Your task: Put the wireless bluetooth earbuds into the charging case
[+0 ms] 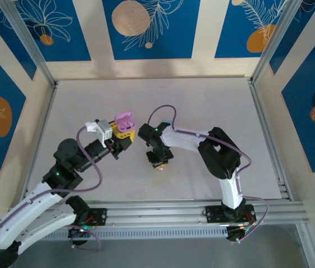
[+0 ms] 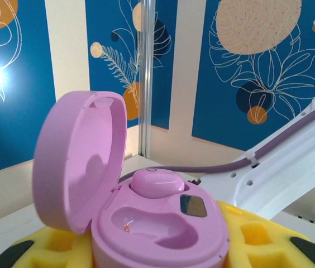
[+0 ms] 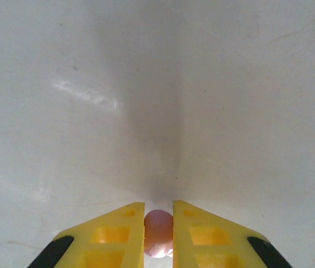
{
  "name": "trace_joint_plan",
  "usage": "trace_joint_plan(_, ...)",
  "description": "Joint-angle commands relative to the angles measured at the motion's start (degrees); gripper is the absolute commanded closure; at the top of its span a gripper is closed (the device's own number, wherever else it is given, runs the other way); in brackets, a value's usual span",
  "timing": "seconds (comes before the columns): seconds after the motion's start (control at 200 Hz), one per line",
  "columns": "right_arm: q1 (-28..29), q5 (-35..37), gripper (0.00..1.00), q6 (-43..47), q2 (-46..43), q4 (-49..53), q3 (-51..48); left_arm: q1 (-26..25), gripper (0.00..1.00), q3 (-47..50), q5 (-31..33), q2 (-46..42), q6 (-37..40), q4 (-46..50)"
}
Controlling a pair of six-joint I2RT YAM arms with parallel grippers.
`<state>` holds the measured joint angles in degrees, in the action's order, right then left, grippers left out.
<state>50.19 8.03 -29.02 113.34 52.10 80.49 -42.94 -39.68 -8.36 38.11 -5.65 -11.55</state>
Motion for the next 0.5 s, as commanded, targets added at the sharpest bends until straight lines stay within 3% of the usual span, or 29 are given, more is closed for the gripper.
trace_joint_plan(0.0, -0.60, -2.49, 0.83, -1.03, -4.77, -0.13, -1.22, -0.39, 0.77, 0.37, 1.31, 0.12, -0.52, -2.53)
trace_joint_plan(0.31, -5.99, -15.27, 0.82, -3.80, -24.85, -11.32, -9.00, -0.39, 0.77, 2.55, 2.67, 1.88, 0.69, -2.83)
trace_joint_plan(0.495, -9.59, -21.75, 0.82, -6.32, -36.46, -13.96, -9.00, -0.35, 0.77, 7.25, -0.06, 5.08, 2.21, -10.47)
